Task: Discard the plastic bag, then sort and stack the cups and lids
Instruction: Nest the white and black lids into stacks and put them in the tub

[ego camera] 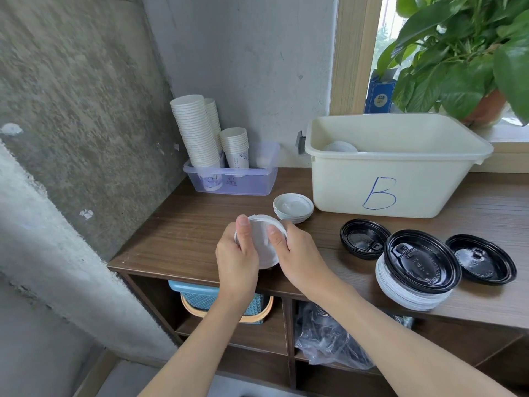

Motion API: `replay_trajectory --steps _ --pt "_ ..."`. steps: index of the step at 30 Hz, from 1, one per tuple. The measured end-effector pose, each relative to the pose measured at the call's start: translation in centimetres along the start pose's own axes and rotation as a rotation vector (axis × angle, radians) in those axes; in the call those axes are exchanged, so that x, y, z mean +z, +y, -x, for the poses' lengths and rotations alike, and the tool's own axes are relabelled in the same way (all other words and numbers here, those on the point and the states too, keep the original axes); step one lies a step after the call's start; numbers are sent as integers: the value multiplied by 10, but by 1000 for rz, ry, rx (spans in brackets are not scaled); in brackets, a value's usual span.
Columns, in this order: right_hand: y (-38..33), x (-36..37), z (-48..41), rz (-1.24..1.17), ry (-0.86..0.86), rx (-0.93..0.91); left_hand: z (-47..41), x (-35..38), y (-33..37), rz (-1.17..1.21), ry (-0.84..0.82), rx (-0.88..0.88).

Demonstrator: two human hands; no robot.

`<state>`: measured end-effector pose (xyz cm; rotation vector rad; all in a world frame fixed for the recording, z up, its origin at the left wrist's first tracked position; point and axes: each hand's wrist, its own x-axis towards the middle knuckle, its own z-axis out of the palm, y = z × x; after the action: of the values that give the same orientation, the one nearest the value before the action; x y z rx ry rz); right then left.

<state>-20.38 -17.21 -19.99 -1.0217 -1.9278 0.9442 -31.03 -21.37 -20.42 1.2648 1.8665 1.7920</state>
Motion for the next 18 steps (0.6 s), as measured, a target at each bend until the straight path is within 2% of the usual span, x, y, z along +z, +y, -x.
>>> replay_trajectory --steps 6,11,18 --pt "4 2 0 -7 59 -12 3 2 7 140 -82 0" --pt "3 3 2 10 18 -17 6 4 9 41 18 38" --pt "1 3 6 62 2 -74 6 2 6 63 37 43"
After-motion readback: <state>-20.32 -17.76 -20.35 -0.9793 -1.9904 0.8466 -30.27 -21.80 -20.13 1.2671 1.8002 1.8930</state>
